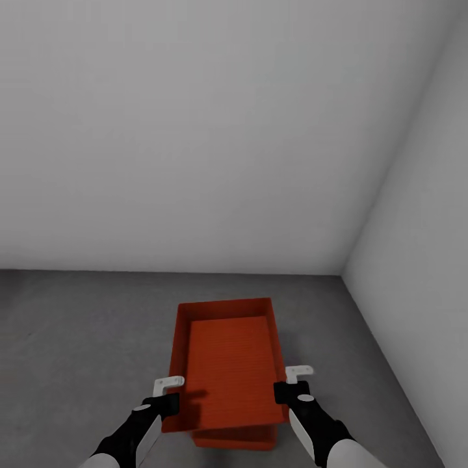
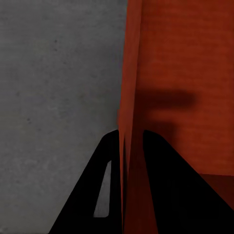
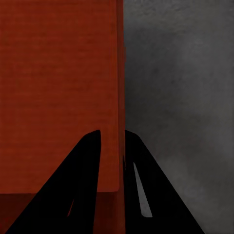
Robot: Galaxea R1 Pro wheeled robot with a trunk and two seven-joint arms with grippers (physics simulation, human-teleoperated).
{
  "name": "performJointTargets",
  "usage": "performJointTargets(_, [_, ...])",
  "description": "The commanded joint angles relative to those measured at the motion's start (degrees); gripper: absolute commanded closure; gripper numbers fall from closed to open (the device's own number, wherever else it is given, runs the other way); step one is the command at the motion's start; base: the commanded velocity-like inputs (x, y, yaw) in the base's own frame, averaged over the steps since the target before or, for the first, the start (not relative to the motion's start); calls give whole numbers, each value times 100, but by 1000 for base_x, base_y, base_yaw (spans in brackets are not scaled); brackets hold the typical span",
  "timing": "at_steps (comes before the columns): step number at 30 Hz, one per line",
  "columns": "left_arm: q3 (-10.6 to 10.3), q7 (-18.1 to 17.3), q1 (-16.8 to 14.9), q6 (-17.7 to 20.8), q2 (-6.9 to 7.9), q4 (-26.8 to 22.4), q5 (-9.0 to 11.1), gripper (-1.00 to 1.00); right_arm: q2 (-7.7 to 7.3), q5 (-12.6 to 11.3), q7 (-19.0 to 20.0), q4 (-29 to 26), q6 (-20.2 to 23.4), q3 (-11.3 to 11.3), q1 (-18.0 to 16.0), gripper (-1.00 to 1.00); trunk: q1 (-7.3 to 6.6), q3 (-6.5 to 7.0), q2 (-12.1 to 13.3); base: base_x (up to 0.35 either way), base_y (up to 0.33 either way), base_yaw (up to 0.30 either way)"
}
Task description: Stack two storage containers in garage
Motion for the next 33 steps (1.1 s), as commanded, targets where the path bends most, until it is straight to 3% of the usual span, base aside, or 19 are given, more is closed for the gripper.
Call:
performJointTargets(1, [-135, -179, 7, 30, 3, -12, -119, 100, -3, 96, -50, -11, 44, -387, -32, 100, 4, -11, -11, 95, 335, -14])
performJointTargets(20, [-133, -179, 7, 33, 3, -12, -119, 100, -3, 91, -52, -11, 44, -387, -31, 100, 4, -11, -11, 7, 25, -179])
performJointTargets(33, [-136, -179, 7, 34, 3, -12, -119, 100, -3, 91, -52, -11, 44, -387, -31, 100, 4, -11, -11, 37, 0, -22])
